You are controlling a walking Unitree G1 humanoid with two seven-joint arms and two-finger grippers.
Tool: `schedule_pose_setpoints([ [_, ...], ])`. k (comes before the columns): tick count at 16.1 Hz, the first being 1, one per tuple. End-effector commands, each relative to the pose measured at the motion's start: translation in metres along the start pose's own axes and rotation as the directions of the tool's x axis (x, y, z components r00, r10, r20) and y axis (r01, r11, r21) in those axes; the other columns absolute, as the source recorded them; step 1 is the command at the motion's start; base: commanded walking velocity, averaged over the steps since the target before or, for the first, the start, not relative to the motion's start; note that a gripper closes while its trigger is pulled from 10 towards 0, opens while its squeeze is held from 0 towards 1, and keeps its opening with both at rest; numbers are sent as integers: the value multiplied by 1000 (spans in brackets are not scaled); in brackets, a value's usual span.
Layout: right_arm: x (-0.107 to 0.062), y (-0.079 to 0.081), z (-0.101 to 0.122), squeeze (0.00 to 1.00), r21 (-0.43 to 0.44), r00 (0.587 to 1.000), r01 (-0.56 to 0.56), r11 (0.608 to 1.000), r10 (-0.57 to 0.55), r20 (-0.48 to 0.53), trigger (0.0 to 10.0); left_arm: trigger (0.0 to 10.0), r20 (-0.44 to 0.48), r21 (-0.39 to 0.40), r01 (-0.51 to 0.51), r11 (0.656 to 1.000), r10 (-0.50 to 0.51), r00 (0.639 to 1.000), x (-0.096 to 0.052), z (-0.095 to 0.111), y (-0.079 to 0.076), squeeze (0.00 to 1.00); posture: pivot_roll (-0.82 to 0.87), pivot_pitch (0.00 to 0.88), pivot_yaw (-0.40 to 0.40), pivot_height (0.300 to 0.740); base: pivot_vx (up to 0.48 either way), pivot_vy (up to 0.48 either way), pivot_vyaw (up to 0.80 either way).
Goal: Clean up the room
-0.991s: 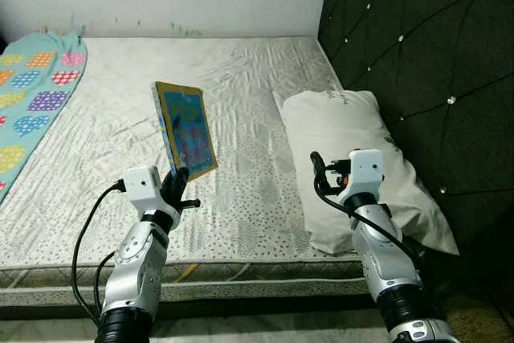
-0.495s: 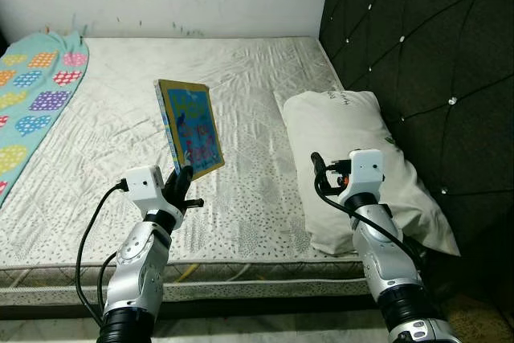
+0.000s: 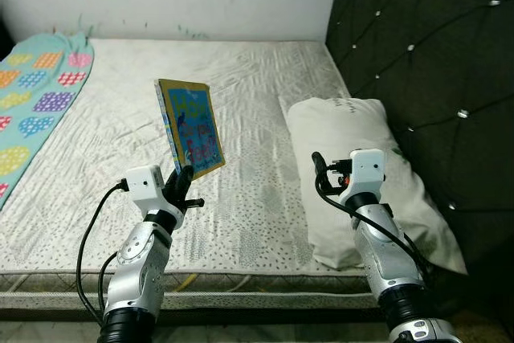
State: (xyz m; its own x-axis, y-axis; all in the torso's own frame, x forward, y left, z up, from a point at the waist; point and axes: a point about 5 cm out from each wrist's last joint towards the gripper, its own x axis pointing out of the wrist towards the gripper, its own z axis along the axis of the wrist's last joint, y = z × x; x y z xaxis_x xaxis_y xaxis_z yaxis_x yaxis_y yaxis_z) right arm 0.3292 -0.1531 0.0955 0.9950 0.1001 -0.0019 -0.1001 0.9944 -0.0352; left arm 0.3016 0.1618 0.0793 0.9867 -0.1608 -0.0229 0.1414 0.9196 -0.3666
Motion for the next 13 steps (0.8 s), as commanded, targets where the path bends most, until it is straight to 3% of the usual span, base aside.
schedule_pose_setpoints([
  [1, 3, 1, 4, 0, -2, 1000, -7, 1000, 7, 6, 10000, 10000, 62, 19, 32, 999, -33, 998, 4, 14, -4, 0, -93, 0, 2, 740, 251, 0, 0],
  [13, 5, -1, 9, 0, -8, 1000, 10, 1000, -10, 28, 10000, 10000, 53, 20, 35, 999, -36, 998, 6, 14, -4, 0, -95, 0, 6, 740, 279, 0, 0],
])
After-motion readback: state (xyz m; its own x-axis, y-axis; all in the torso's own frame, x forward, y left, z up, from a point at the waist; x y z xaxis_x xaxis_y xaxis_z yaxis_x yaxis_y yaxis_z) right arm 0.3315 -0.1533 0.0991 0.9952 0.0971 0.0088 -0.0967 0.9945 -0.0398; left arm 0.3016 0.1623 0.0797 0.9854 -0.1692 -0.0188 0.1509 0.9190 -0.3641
